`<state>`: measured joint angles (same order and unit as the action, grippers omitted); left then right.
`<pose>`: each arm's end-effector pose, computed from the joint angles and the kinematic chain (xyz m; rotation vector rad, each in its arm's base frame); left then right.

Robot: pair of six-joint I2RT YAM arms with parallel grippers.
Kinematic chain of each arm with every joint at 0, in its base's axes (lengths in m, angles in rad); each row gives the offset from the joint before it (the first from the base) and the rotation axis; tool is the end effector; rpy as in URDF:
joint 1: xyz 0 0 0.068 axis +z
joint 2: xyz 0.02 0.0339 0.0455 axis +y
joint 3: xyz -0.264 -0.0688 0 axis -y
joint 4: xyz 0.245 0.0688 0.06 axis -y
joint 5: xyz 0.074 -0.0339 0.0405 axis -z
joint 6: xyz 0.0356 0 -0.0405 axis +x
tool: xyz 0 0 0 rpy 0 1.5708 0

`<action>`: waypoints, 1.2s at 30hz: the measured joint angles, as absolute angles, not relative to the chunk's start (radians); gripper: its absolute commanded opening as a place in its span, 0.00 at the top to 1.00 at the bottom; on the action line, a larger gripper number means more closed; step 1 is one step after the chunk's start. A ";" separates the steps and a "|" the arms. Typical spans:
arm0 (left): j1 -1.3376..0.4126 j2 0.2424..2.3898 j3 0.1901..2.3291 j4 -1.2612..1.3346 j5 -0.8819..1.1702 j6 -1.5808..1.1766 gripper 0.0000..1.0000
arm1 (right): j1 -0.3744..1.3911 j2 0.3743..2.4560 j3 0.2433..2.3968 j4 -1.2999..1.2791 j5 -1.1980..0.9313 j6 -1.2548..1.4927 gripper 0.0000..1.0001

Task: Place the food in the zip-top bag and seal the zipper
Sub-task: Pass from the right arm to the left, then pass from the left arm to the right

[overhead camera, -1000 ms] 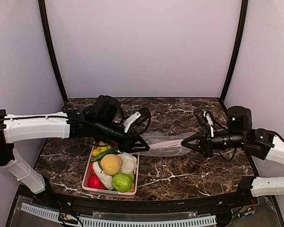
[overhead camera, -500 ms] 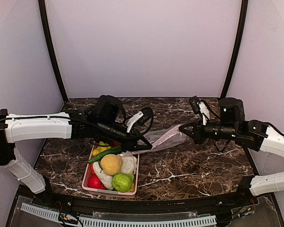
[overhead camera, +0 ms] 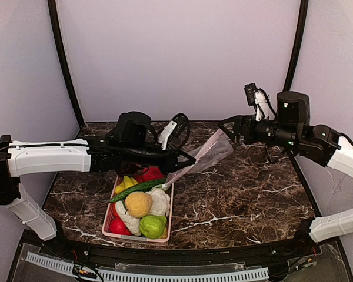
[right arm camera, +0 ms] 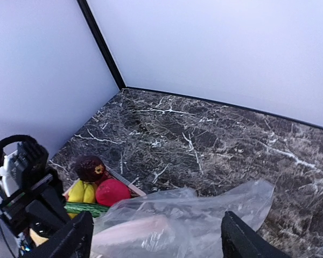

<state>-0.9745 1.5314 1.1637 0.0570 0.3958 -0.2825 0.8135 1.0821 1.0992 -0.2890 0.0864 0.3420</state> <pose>0.1917 -0.3068 0.3125 0.9671 1.8080 -1.1989 0.1708 0.1763 0.3814 -0.3839 1.8656 0.7205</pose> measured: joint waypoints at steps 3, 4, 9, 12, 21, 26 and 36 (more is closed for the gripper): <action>-0.974 1.532 1.170 0.117 0.297 -0.338 0.99 | 0.813 1.031 1.099 -0.311 0.078 0.379 0.09; -0.974 1.534 1.176 0.146 0.266 -0.359 0.99 | 0.813 1.014 1.098 -0.313 0.071 0.390 0.09; -0.974 1.556 1.190 0.294 0.152 -0.458 0.99 | 0.813 0.949 1.056 -0.305 0.012 0.454 0.11; -0.975 1.578 1.193 0.369 0.108 -0.504 0.99 | 0.813 0.958 1.000 -0.287 -0.034 0.492 0.17; -0.998 1.597 1.177 0.465 0.000 -0.583 0.99 | 0.846 1.096 0.934 -0.218 -0.117 0.552 0.17; -1.007 1.597 1.139 0.479 -0.029 -0.598 0.99 | 0.896 1.178 0.937 -0.160 -0.113 0.559 0.19; -1.016 1.596 1.092 0.485 -0.046 -0.611 0.99 | 0.938 1.287 0.959 -0.094 -0.075 0.592 0.70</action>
